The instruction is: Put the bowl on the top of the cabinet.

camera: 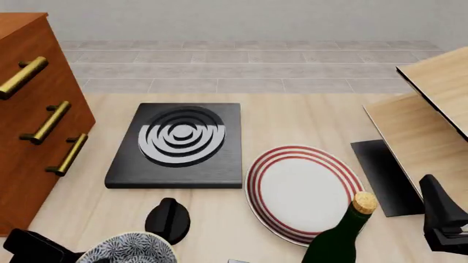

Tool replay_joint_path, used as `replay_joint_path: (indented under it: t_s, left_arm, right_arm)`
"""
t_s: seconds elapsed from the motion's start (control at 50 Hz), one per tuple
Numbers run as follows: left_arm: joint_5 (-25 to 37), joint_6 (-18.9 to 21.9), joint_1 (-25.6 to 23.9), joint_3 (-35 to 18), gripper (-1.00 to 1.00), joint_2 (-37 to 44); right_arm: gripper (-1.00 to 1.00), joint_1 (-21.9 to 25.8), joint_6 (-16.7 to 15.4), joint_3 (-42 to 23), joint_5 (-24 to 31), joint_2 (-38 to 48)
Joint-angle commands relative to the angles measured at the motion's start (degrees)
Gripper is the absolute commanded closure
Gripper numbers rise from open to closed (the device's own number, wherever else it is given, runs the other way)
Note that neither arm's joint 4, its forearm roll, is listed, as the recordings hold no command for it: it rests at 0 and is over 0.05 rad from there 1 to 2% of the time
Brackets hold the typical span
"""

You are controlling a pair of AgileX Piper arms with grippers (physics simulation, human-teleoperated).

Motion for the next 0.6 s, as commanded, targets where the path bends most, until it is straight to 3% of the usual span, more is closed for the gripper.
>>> replay_joint_path:
  t_s: [0.02, 0.34, 0.6]
  left_arm:
    - [0.33, 0.23, 0.30, 0.36, 1.00, -0.03]
    - [0.26, 0.58, 0.55, 0.36, 1.00, -1.36]
    - [-6.41, 2.91, 1.41, 0.29, 1.00, 1.22]
  right_arm:
    - [-1.00, 0.01, 0.00, 0.00, 0.00, 0.01]
    - [-1.00, 0.00, 0.00, 0.00, 0.01, -0.02]
    - [-1.00, 0.00, 0.01, 0.00, 0.01, -0.02]
